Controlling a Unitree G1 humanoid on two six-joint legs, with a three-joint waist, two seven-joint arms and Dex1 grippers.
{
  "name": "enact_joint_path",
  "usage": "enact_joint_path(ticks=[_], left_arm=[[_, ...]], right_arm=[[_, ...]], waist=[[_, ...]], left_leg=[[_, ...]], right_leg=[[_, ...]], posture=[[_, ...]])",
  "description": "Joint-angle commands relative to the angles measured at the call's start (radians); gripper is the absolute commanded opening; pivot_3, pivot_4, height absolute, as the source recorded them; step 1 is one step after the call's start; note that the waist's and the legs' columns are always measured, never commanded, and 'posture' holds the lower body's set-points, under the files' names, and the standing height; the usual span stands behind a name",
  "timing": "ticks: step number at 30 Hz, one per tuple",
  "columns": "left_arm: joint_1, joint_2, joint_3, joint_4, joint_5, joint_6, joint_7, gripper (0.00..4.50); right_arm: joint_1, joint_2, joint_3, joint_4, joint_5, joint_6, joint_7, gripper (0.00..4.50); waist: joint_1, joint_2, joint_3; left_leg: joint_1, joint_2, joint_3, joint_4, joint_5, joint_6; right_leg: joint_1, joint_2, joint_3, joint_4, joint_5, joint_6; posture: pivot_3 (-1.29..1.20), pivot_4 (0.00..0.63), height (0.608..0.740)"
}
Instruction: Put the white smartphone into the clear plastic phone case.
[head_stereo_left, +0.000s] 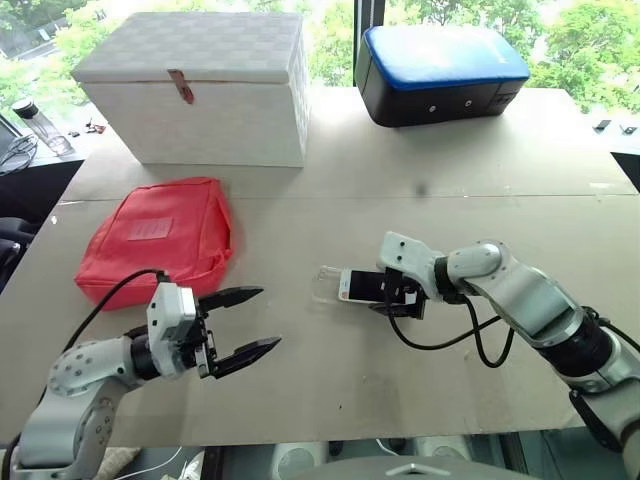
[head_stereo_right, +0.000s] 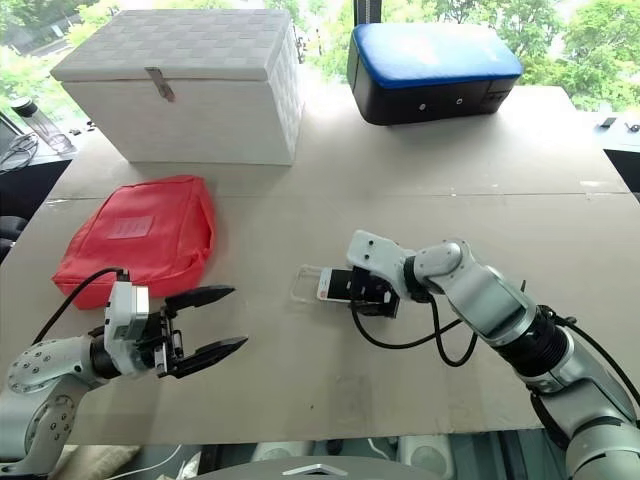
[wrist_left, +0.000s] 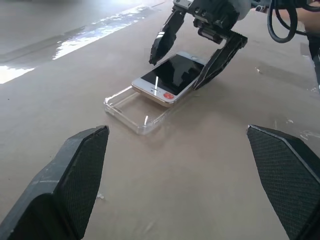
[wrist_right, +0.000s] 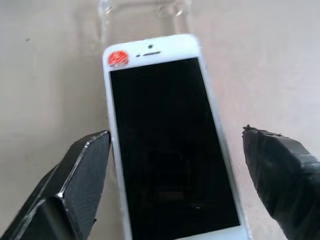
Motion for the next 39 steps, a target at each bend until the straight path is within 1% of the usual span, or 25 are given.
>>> enact_joint_path(ticks=[1,2,3,5,6,7,8,10,12,13,20,22,24,26,27,28,29,32,33,34,35,36,37,38,39], left_arm=[[-0.008,0.002,0.015,-0.038,-0.028,0.011,0.008,4.50],[-0.011,0.002,0.014,-0.038,-0.029,0.014,0.008,4.50],[-0.014,0.002,0.013,-0.036,-0.028,0.015,0.007,4.50],[-0.024,0.001,0.007,-0.032,-0.026,0.019,0.007,4.50],[-0.030,0.001,0.003,-0.030,-0.024,0.020,0.005,4.50],[-0.038,0.000,0.000,-0.027,-0.023,0.023,0.005,4.50],[-0.045,0.000,-0.003,-0.024,-0.022,0.025,0.004,4.50],[-0.062,0.001,-0.007,-0.016,-0.019,0.031,0.003,4.50],[-0.076,0.001,-0.012,-0.011,-0.016,0.035,0.002,4.50],[-0.080,0.000,-0.013,-0.012,-0.014,0.037,0.003,4.50],[-0.072,0.002,-0.005,-0.024,-0.013,0.045,0.008,4.50],[-0.064,-0.005,-0.012,-0.036,-0.011,0.045,0.015,4.50],[-0.056,-0.008,-0.016,-0.050,-0.012,0.047,0.024,4.50],[-0.050,-0.008,-0.014,-0.056,-0.014,0.048,0.028,4.50],[-0.048,-0.008,-0.013,-0.056,-0.014,0.048,0.030,4.50],[-0.047,-0.008,-0.014,-0.056,-0.013,0.047,0.031,4.50],[-0.047,-0.009,-0.015,-0.056,-0.013,0.047,0.033,4.50],[-0.049,-0.011,-0.025,-0.061,-0.012,0.049,0.041,4.50],[-0.051,-0.012,-0.029,-0.062,-0.012,0.050,0.043,4.50],[-0.055,-0.011,-0.033,-0.061,-0.012,0.051,0.045,4.50],[-0.057,-0.011,-0.036,-0.060,-0.011,0.051,0.046,4.50],[-0.060,-0.010,-0.039,-0.058,-0.011,0.051,0.047,4.50],[-0.064,-0.009,-0.040,-0.055,-0.012,0.052,0.046,4.50],[-0.067,-0.007,-0.040,-0.053,-0.012,0.053,0.045,4.50],[-0.070,-0.006,-0.040,-0.051,-0.013,0.054,0.043,4.50]], right_arm=[[0.023,-0.006,-0.136,-0.055,0.081,-0.019,0.018,4.48],[0.036,-0.014,-0.155,-0.054,0.098,-0.043,0.030,4.48],[0.049,-0.014,-0.176,-0.049,0.117,-0.067,0.044,4.00],[0.073,0.020,-0.234,-0.022,0.182,-0.101,0.070,3.23],[0.078,0.028,-0.244,-0.008,0.200,-0.125,0.085,2.94],[0.079,0.036,-0.245,0.014,0.205,-0.145,0.092,2.43],[0.077,0.041,-0.238,0.036,0.202,-0.166,0.096,2.07],[0.068,0.057,-0.208,0.107,0.179,-0.220,0.102,1.13],[0.055,0.083,-0.167,0.195,0.142,-0.284,0.100,0.29],[0.050,0.095,-0.146,0.236,0.123,-0.311,0.101,0.02],[0.077,0.096,0.056,0.417,0.001,-0.404,0.193,0.02],[0.092,0.117,0.111,0.564,-0.076,-0.458,0.173,0.02],[0.102,0.132,0.139,0.675,-0.132,-0.495,0.155,0.02],[0.109,0.136,0.146,0.728,-0.168,-0.519,0.141,0.02],[0.111,0.142,0.142,0.747,-0.181,-0.528,0.129,0.02],[0.112,0.148,0.135,0.759,-0.190,-0.531,0.114,0.02],[0.113,0.151,0.132,0.764,-0.197,-0.536,0.108,0.02],[0.110,0.161,0.123,0.774,-0.224,-0.542,0.075,0.02],[0.110,0.163,0.123,0.775,-0.230,-0.548,0.071,0.02],[0.110,0.166,0.120,0.772,-0.231,-0.548,0.066,0.02],[0.111,0.170,0.116,0.768,-0.232,-0.548,0.060,0.02],[0.115,0.174,0.107,0.758,-0.226,-0.549,0.057,0.02],[0.126,0.184,0.078,0.719,-0.185,-0.546,0.073,0.02],[0.138,0.196,0.044,0.675,-0.140,-0.539,0.084,0.02],[0.149,0.209,0.008,0.633,-0.098,-0.531,0.090,0.02]], waist=[[0.002,0.000,0.000],[0.002,0.000,0.000],[0.002,0.000,0.000],[0.001,0.000,0.000],[0.001,0.000,0.000],[0.001,0.000,0.000],[0.000,0.000,0.000],[-0.001,0.000,0.000],[-0.002,0.000,0.000],[-0.003,0.000,0.000],[-0.003,-0.001,-0.001],[-0.006,-0.002,-0.004],[-0.009,-0.001,-0.014],[-0.009,-0.004,-0.020],[-0.009,-0.001,-0.025],[-0.008,0.002,-0.028],[-0.007,0.007,-0.034],[-0.007,0.015,-0.044],[-0.004,0.015,-0.046],[0.000,0.015,-0.048],[0.006,0.008,-0.051],[0.016,-0.006,-0.054],[0.024,-0.011,-0.052],[0.032,-0.006,-0.053],[0.034,0.001,-0.053]], left_leg=[[0.000,0.000,0.000,0.000,0.000,0.000],[0.000,0.000,0.000,0.000,0.000,0.000],[0.000,0.000,0.000,0.000,0.000,0.000],[0.000,0.000,0.000,0.000,0.000,0.000],[0.000,0.000,0.000,0.000,-0.001,0.001],[0.000,0.000,0.000,0.000,-0.001,0.001],[0.000,0.000,0.000,0.000,-0.001,0.001],[0.000,0.000,0.000,0.000,-0.001,0.001],[0.000,0.000,0.000,0.000,-0.001,0.001],[0.000,0.000,0.000,0.000,-0.001,0.001],[0.000,0.000,0.002,0.000,0.002,-0.003],[0.002,0.000,0.002,0.000,0.002,-0.004],[0.008,0.001,0.003,-0.001,0.001,-0.003],[0.015,0.004,0.002,-0.002,-0.003,-0.001],[0.023,0.006,0.002,-0.002,-0.004,-0.002],[0.024,0.007,0.001,-0.002,-0.004,-0.003],[0.024,0.008,0.000,-0.003,-0.004,-0.003],[0.023,0.011,-0.001,-0.016,-0.004,-0.003],[0.022,0.011,0.000,-0.020,-0.004,-0.003],[0.020,0.011,0.007,-0.028,-0.004,-0.003],[0.024,0.011,0.014,-0.035,-0.004,-0.003],[0.033,0.013,0.037,-0.042,-0.004,-0.003],[0.056,0.012,0.061,-0.054,-0.001,-0.007],[0.070,0.009,0.062,-0.060,0.004,-0.016],[0.073,0.005,0.042,-0.054,0.007,-0.021]], right_leg=[[0.000,0.000,0.000,0.000,0.000,0.000],[0.000,0.000,0.000,-0.001,0.000,0.000],[0.000,0.000,0.000,-0.002,0.000,0.000],[0.001,0.000,0.000,-0.002,0.000,0.000],[0.000,0.000,0.000,-0.002,0.000,0.000],[0.000,0.001,0.000,-0.002,0.000,0.000],[0.000,0.001,0.000,-0.002,0.000,0.000],[0.000,0.002,0.000,-0.001,0.000,0.000],[0.001,0.002,0.000,-0.001,0.000,0.000],[0.001,0.002,0.000,-0.001,0.000,0.000],[0.001,0.005,0.001,0.000,0.000,0.000],[0.002,0.004,0.002,0.000,0.000,0.000],[0.006,0.003,0.003,-0.001,0.000,0.000],[0.011,0.004,0.002,-0.001,0.000,0.000],[0.018,0.001,0.000,-0.001,0.000,0.000],[0.019,-0.001,-0.002,-0.002,0.000,0.000],[0.019,-0.001,-0.004,-0.005,-0.001,0.000],[0.021,0.002,-0.008,-0.019,0.000,0.000],[0.021,0.002,-0.006,-0.020,0.000,0.000],[0.024,0.004,0.003,-0.014,0.000,0.000],[0.027,0.008,0.012,-0.002,-0.001,-0.001],[0.032,0.009,0.019,0.038,-0.002,-0.003],[0.045,0.009,0.038,0.046,-0.058,-0.021],[0.049,0.005,0.045,0.041,-0.062,-0.026],[0.051,0.002,0.036,0.039,-0.063,-0.028]], posture=[[0.00,0.150,0.740],[0.00,0.150,0.740],[0.00,0.150,0.740],[0.00,0.150,0.740],[0.00,0.150,0.740],[0.00,0.150,0.740],[0.00,0.150,0.740],[0.00,0.150,0.740],[0.00,0.150,0.740],[0.00,0.150,0.740],[0.00,0.150,0.740],[0.00,0.150,0.740],[0.00,0.150,0.740],[0.00,0.150,0.740],[0.00,0.150,0.740],[0.00,0.150,0.740],[0.00,0.150,0.740],[0.00,0.150,0.740],[0.00,0.150,0.740],[0.00,0.150,0.740],[0.00,0.150,0.740],[0.00,0.150,0.740],[0.00,0.150,0.740],[0.00,0.150,0.740],[0.00,0.150,0.740]])
